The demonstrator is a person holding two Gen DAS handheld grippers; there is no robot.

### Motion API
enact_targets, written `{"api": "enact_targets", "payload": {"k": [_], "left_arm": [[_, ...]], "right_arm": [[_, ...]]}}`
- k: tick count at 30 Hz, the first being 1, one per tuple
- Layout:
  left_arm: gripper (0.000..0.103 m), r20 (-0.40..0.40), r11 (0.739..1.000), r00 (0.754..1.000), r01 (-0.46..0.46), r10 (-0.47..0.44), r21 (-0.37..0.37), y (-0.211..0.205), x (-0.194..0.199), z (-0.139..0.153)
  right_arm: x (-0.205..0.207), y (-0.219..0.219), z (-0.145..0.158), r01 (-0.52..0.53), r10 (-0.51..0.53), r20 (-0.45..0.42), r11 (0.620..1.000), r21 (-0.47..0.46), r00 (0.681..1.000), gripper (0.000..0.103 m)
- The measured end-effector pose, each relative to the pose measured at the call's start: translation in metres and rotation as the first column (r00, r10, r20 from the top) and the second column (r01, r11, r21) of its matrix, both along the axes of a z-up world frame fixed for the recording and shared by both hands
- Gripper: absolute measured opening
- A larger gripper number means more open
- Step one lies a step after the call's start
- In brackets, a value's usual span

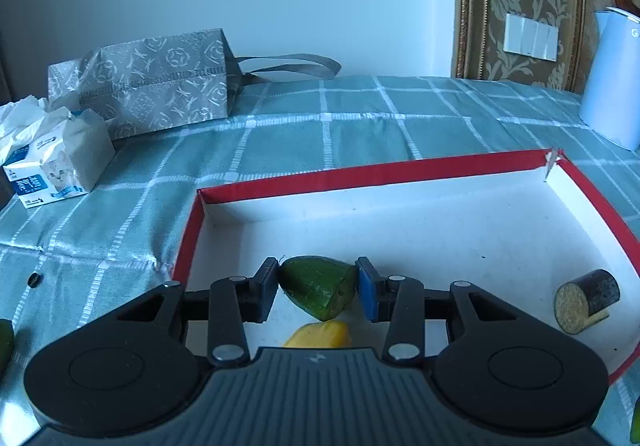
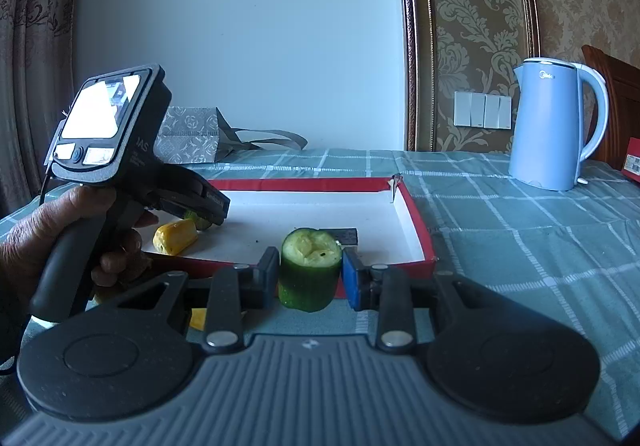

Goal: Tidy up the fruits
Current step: 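Carry green pepper piece into red tray and open left tool while right tool holds cucumber, then lower cucumber chunk into red tray and open right tool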

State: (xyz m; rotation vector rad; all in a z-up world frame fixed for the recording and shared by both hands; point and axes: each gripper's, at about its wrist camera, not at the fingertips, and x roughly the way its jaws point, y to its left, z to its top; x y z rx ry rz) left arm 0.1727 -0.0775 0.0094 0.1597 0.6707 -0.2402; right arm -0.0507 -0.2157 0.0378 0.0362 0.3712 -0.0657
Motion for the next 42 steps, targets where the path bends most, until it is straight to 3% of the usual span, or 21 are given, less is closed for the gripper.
{"api": "enact_targets", "payload": {"k": [3, 9, 17, 22, 27, 35, 42], "left_arm": [[0.041, -0.005, 1.000, 1.000, 0.004, -0.004, 0.019, -0.001, 0.000, -0.001], [0.042, 0.062, 0.999, 0.998, -0.026, 0.023, 0.048, 0.002, -0.016, 0.009], [0.042, 0.186, 0.998, 0.981, -0.043, 0.049, -0.037, 0.044, -0.089, 0.037], [0.042, 0.164, 0.995, 0.986, -0.002, 0.019, -0.103, 0.069, -0.148, 0.023], [0.042, 0.111, 0.987, 0.994, 0.018, -0.001, -0.159, 0.084, -0.180, 0.004], [0.042, 0.057, 0.987, 0.998, -0.004, 0.013, -0.161, 0.086, -0.185, -0.018], [0.042, 0.077, 0.986, 0.997, -0.008, 0.021, -0.166, 0.084, -0.184, -0.019]], "right_arm": [[0.000, 0.000, 0.000, 0.000, 0.000, -0.001, 1.000, -0.001, 1.000, 0.031], [0.002, -0.001, -0.001, 0.007, -0.007, -0.004, 1.000, -0.002, 1.000, 0.031], [0.004, 0.000, -0.003, 0.014, -0.014, -0.013, 1.000, -0.017, 1.000, 0.031], [0.004, 0.002, -0.003, 0.010, -0.011, -0.017, 0.999, -0.032, 1.000, 0.031], [0.003, 0.002, -0.003, 0.010, -0.011, -0.014, 0.999, -0.031, 1.000, 0.031], [0.004, 0.003, -0.003, 0.013, -0.013, -0.013, 0.999, -0.031, 1.000, 0.031], [0.015, 0.010, -0.002, -0.045, 0.045, -0.067, 0.999, 0.012, 0.997, 0.031]]}}
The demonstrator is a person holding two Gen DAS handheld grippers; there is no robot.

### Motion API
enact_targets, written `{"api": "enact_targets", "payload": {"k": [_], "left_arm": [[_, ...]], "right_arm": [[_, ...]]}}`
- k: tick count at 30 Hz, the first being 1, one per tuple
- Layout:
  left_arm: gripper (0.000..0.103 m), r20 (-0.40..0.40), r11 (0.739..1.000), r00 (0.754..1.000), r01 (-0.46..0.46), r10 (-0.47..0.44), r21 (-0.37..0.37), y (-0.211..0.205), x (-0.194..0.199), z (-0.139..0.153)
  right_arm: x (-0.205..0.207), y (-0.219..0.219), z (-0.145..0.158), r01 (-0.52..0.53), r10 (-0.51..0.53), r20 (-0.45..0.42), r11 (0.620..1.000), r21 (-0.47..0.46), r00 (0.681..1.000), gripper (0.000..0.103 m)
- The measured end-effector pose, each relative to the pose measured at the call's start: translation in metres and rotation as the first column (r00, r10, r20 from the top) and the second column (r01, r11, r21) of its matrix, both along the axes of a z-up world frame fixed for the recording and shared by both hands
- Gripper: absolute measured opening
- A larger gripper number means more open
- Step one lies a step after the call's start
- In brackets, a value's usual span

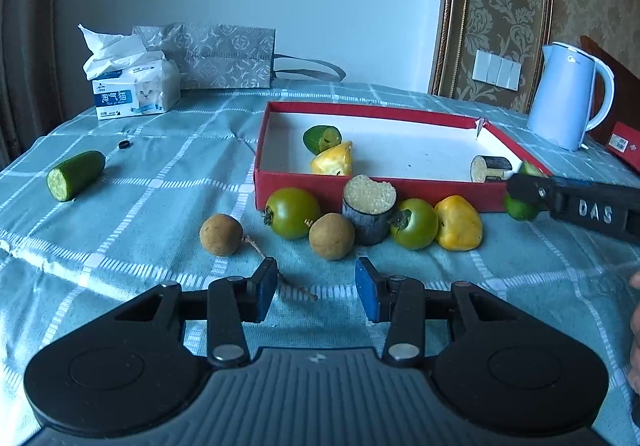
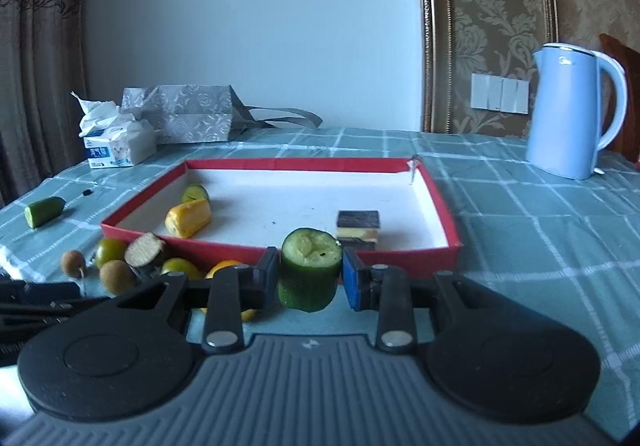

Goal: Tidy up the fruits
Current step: 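Lower cucumber chunk into red tray and open right tool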

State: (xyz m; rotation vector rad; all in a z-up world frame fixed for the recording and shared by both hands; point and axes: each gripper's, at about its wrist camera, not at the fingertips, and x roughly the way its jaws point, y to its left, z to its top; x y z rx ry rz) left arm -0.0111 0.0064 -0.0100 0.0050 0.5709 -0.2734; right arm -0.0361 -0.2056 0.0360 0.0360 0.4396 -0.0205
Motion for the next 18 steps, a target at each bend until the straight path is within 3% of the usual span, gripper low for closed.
{"api": "enact_targets", "payload": {"k": [7, 18], "left_arm": [[0.042, 0.024, 1.000, 1.000, 0.004, -0.005, 0.009, -0.002, -0.005, 0.000], [0.042, 0.020, 1.000, 1.000, 0.015, -0.015, -0.020, 0.002, -0.004, 0.001]], "right_arm": [[0.027, 0.016, 0.021, -0.028, 0.029, 0.022, 0.999, -0.045, 0.999, 0.031], [0.099, 0.017, -0.002, -0.003, -0.004, -0.126, 0.999, -0.054, 0.992, 0.031]]}}
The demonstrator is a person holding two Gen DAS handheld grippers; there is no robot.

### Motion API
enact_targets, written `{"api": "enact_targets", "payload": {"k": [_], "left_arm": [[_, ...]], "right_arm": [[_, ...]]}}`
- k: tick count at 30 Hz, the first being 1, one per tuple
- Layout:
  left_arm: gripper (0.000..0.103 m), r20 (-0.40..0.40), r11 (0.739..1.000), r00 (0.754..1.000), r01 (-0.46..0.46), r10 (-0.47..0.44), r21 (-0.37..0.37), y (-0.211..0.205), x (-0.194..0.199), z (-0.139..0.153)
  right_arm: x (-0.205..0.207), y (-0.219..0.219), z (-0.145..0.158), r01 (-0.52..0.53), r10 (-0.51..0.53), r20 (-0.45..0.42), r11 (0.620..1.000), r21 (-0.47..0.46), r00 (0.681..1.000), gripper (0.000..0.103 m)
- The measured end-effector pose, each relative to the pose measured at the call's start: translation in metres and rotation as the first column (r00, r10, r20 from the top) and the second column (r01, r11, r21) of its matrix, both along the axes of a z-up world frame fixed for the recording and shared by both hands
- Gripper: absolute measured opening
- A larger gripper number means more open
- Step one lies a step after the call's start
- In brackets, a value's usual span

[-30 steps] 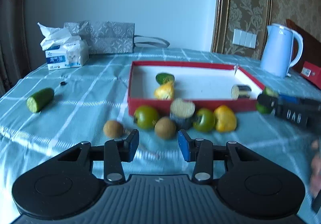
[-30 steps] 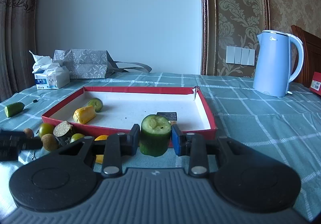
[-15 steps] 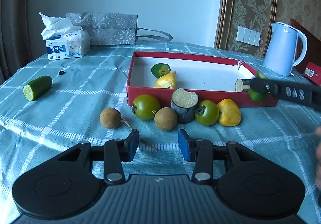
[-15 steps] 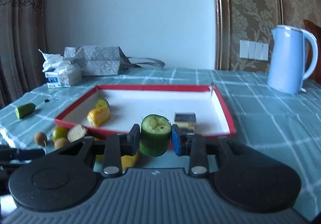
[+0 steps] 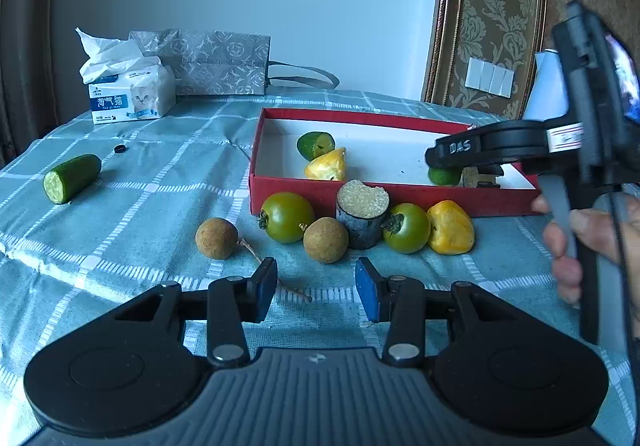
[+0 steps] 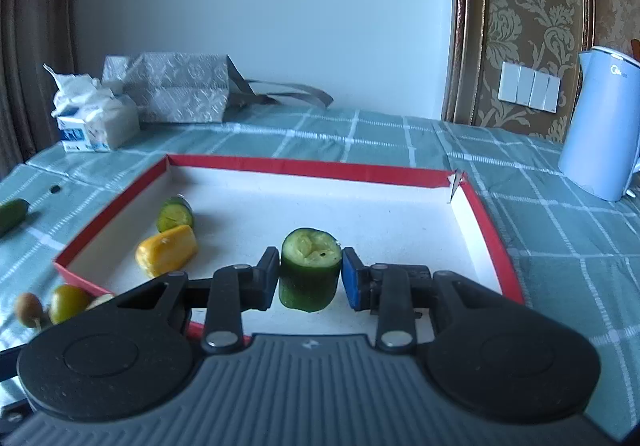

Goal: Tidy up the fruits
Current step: 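Lower cucumber chunk into red tray and open right tool, then move left tool to brown round fruit and close on it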

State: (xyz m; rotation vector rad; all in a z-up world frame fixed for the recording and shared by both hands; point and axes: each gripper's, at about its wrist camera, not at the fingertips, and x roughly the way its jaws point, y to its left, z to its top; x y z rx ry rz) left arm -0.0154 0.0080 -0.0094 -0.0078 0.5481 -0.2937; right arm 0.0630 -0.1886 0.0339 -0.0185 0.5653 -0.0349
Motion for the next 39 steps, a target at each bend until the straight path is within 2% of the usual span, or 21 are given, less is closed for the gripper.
{"api": "enact_targets", "payload": {"k": [5, 11, 13, 15, 17, 19, 27, 28, 29, 33, 39], "left_arm": [[0.042, 0.001, 1.000, 1.000, 0.000, 0.000, 0.000, 0.000, 0.000, 0.000], [0.042, -0.004, 1.000, 1.000, -0.004, 0.004, 0.000, 0.000, 0.000, 0.000], [0.042, 0.000, 1.000, 1.000, -0.008, 0.008, 0.005, 0.000, -0.001, 0.000], [0.042, 0.001, 1.000, 1.000, -0.009, 0.009, 0.008, -0.001, -0.001, 0.000], [0.042, 0.003, 1.000, 1.000, -0.014, 0.014, 0.010, -0.001, -0.002, 0.000], [0.042, 0.004, 1.000, 1.000, -0.019, 0.019, 0.011, -0.001, -0.002, 0.000], [0.042, 0.016, 0.998, 0.999, -0.047, 0.047, 0.033, 0.002, -0.008, 0.001], [0.042, 0.014, 0.998, 0.998, -0.054, 0.054, 0.034, 0.004, -0.009, 0.001], [0.042, 0.013, 0.997, 0.998, -0.064, 0.064, 0.035, 0.006, -0.009, 0.001], [0.042, 0.004, 0.993, 0.994, -0.106, 0.106, 0.050, 0.019, -0.010, 0.002], [0.042, 0.022, 0.987, 0.989, -0.149, 0.148, 0.056, 0.034, -0.007, 0.010]], "right_arm": [[0.012, 0.000, -0.010, 0.013, -0.013, -0.040, 1.000, 0.001, 0.999, 0.032], [0.014, 0.003, -0.010, 0.015, -0.016, -0.037, 1.000, -0.016, 0.999, 0.032], [0.014, 0.001, -0.011, 0.028, -0.028, -0.042, 1.000, -0.005, 0.999, 0.037], [0.011, -0.003, -0.010, 0.038, -0.037, -0.036, 0.999, 0.021, 0.999, 0.038], [0.003, -0.007, -0.005, 0.050, -0.049, -0.015, 0.998, 0.044, 0.999, 0.045], [-0.011, -0.009, 0.003, 0.045, -0.046, 0.014, 0.997, 0.068, 0.999, 0.048], [-0.092, -0.007, -0.001, 0.036, -0.042, 0.115, 0.998, 0.050, 0.992, 0.049], [-0.098, -0.008, -0.003, 0.043, -0.048, 0.123, 0.998, 0.046, 0.991, 0.054], [-0.103, -0.008, -0.003, 0.047, -0.053, 0.127, 0.998, 0.047, 0.991, 0.058], [-0.112, -0.011, 0.000, 0.060, -0.067, 0.167, 0.997, 0.043, 0.984, 0.059], [-0.110, -0.010, 0.000, 0.056, -0.062, 0.163, 0.998, 0.041, 0.985, 0.061]]}}
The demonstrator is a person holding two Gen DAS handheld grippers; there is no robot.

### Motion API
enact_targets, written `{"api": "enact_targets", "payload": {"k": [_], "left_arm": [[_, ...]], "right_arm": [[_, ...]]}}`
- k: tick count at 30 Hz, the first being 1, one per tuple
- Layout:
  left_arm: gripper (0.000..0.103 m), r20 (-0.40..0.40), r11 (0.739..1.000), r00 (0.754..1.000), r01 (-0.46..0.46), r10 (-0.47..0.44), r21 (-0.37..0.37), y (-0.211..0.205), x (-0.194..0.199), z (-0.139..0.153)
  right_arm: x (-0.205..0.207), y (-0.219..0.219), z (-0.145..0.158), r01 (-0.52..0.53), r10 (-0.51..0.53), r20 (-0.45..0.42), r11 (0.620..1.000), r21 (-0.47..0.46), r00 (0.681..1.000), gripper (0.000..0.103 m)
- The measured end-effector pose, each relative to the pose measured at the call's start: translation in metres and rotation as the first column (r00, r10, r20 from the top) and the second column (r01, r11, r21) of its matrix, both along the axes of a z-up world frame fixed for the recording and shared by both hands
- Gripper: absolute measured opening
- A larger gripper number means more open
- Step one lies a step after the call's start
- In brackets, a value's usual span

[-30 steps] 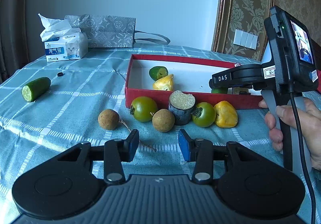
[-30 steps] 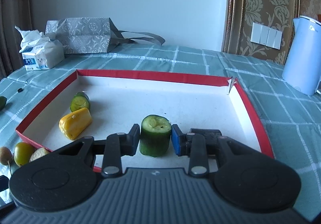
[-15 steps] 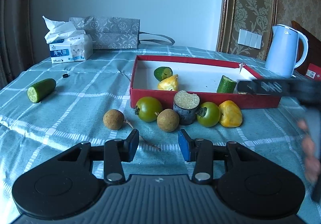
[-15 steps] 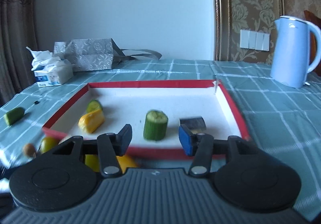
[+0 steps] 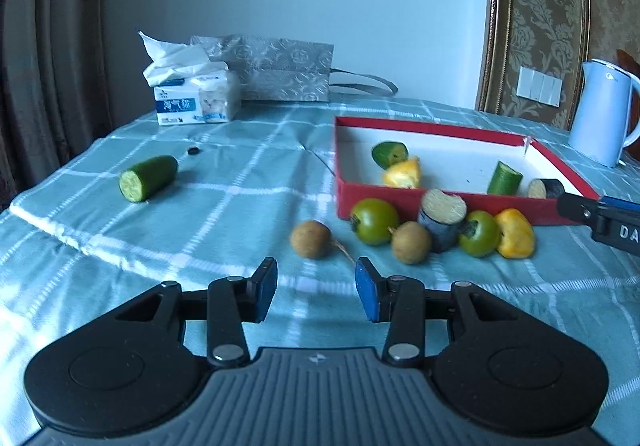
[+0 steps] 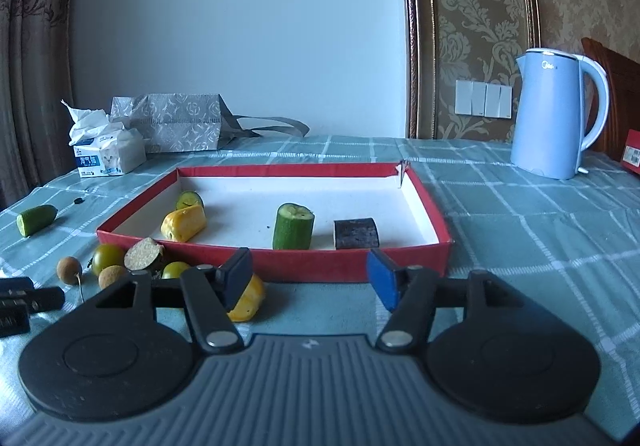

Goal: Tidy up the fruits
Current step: 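Move left tool to brown round fruit and close on it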

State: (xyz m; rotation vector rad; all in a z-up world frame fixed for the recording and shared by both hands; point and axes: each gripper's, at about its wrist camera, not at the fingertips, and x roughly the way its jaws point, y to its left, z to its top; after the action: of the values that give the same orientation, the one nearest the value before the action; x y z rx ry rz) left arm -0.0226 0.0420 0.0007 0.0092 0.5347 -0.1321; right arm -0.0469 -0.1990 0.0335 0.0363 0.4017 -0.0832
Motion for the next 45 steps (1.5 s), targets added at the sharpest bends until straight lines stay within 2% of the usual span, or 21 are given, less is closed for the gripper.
{"api": "enact_targets", "payload": {"k": [14, 22, 33, 42, 45], "left_arm": [[0.042, -0.025, 0.998, 0.997, 0.068, -0.067, 0.020, 0.006, 0.035, 0.003], [0.042, -0.030, 0.994, 0.995, 0.101, -0.100, 0.044, -0.002, 0.044, 0.002], [0.042, -0.060, 0.992, 0.991, 0.122, -0.120, 0.021, 0.004, 0.054, -0.002], [0.042, -0.049, 0.984, 0.986, 0.164, -0.161, 0.074, 0.001, 0.052, 0.000], [0.042, -0.073, 0.986, 0.985, 0.159, -0.154, 0.055, 0.007, 0.057, -0.002]], "right_arm": [[-0.002, 0.002, -0.001, 0.001, -0.001, 0.005, 1.000, -0.008, 1.000, 0.061], [-0.002, 0.003, -0.001, -0.002, 0.002, 0.004, 1.000, -0.008, 1.000, 0.061], [-0.001, 0.003, -0.001, -0.002, 0.002, 0.000, 1.000, -0.005, 1.000, 0.061], [-0.001, 0.003, -0.001, -0.003, 0.003, -0.001, 1.000, -0.002, 1.000, 0.061], [-0.001, 0.003, -0.001, -0.002, 0.002, -0.002, 1.000, -0.001, 1.000, 0.061]]}}
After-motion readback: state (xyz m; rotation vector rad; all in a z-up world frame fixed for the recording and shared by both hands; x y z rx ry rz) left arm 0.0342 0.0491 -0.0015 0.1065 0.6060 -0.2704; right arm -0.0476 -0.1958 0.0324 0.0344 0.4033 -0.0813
